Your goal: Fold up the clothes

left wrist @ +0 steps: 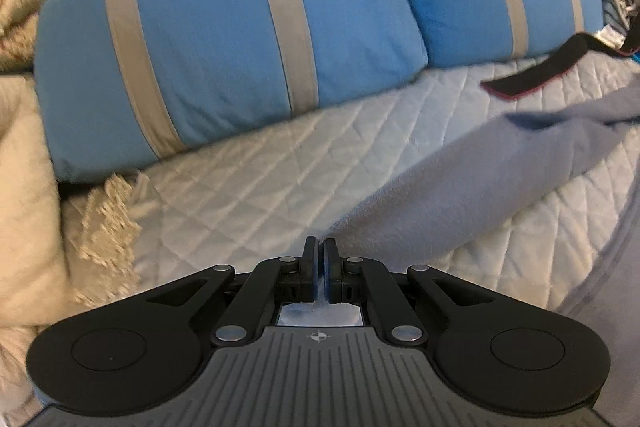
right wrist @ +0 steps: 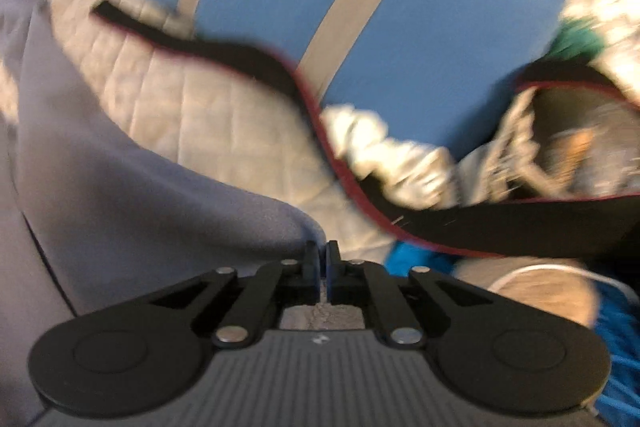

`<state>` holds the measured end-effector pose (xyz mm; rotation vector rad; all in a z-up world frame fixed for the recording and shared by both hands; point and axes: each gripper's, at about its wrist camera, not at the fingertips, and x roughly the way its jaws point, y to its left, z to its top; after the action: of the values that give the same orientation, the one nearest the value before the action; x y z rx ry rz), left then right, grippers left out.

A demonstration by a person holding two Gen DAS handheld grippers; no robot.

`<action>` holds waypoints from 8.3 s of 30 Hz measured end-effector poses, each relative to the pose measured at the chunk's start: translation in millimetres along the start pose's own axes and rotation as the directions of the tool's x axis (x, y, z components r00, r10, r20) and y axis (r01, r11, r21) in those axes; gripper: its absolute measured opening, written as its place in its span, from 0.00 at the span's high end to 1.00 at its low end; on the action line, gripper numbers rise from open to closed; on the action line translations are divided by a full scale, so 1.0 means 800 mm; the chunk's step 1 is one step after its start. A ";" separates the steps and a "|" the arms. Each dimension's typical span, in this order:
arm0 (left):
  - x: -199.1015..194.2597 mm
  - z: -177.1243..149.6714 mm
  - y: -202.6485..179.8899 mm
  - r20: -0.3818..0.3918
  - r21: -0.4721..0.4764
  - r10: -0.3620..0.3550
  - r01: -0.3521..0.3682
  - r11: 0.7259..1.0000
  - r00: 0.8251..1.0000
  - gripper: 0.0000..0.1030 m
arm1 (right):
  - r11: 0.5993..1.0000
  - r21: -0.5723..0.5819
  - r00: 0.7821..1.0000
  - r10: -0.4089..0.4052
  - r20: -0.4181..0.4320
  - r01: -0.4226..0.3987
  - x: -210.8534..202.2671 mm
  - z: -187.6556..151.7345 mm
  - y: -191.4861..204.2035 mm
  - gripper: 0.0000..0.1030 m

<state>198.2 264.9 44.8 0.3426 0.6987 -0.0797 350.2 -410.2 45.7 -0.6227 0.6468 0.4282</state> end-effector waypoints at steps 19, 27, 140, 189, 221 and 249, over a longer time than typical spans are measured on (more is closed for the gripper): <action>-0.172 0.030 0.049 0.140 0.004 0.041 -0.042 0.999 0.989 0.98 | 0.984 0.071 0.947 -0.177 0.267 0.164 -0.217 -0.002 -0.010 0.97; -0.034 0.013 0.046 -0.017 0.059 0.096 -0.094 0.994 0.995 0.97 | 0.984 0.053 0.969 -0.178 0.169 0.171 -0.123 0.010 -0.005 0.97; -0.098 -0.006 -0.041 0.006 -0.203 0.071 -0.068 0.977 0.997 0.12 | 0.929 0.326 0.967 0.101 0.235 -0.177 -0.158 0.016 0.183 0.00; -0.123 0.055 -0.180 0.144 -0.010 -0.008 0.009 1.000 0.990 0.05 | 0.823 0.568 0.998 0.009 -0.060 0.027 -0.050 -0.143 -0.012 0.95; -0.128 0.020 -0.136 0.129 -0.139 -0.049 0.067 0.988 0.990 0.05 | 0.903 0.429 0.986 0.095 -0.138 -0.027 -0.139 -0.196 0.062 0.75; -0.043 0.022 -0.062 -0.042 0.234 0.162 -0.148 0.961 0.986 0.05 | 0.997 0.072 0.994 -0.043 0.099 0.036 -0.151 0.004 0.089 0.00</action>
<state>173.8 210.9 65.1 0.6234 0.7219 -0.0009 225.6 -376.8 100.0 -0.5432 0.5503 0.3962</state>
